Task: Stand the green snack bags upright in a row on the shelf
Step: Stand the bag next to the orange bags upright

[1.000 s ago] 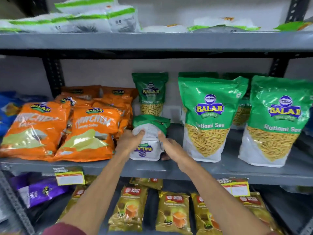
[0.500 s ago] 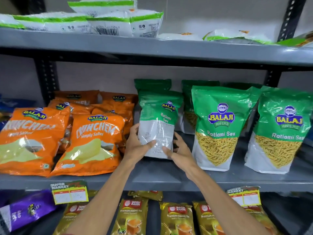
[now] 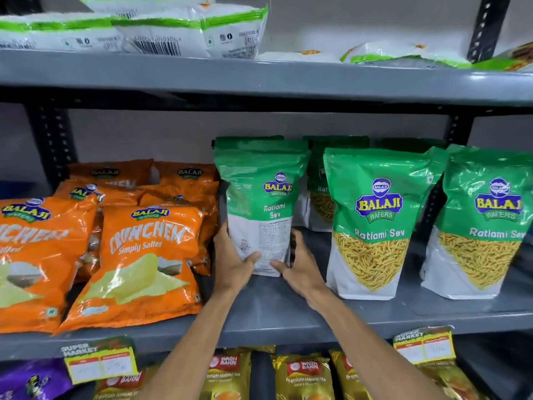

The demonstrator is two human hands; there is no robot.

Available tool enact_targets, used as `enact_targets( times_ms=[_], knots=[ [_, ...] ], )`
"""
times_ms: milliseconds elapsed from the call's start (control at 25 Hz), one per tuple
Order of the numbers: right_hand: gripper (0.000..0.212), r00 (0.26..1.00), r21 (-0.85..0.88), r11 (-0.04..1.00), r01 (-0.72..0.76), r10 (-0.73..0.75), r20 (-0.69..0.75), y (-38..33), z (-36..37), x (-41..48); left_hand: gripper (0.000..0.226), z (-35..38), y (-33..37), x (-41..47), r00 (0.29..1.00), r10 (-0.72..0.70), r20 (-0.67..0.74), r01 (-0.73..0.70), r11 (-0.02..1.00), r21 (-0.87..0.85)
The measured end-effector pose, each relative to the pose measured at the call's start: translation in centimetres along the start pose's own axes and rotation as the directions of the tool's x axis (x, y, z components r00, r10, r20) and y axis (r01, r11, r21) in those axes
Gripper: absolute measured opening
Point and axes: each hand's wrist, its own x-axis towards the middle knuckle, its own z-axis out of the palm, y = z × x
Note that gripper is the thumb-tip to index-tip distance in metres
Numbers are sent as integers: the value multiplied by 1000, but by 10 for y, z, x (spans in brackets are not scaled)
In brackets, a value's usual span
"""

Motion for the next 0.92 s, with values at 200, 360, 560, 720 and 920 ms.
enact_targets(
  times_ms=[200, 360, 560, 720, 920],
  knots=[
    [82, 997, -55, 997, 62, -64, -49, -15, 2, -14, 62, 7, 16, -22, 979, 111, -173, -81, 982, 173],
    [77, 984, -212, 961, 175, -178, 4, -23, 11, -40, 54, 5, 18, -27, 997, 39, -74, -45, 996, -83],
    [40, 897, -212, 899, 384, -308, 318, -29, 27, -53, 43, 1, 13, -14, 993, -99, -70, 81, 971, -224],
    [28, 934, -85, 935, 344, -350, -72, -29, 13, -22, 11, 2, 6, 6, 970, -200, -139, 160, 953, -257],
    [64, 998, 80, 997, 10, -5, -62, -14, 9, 16, 36, 11, -3, 39, 933, -327, -150, 284, 926, -248]
  ],
)
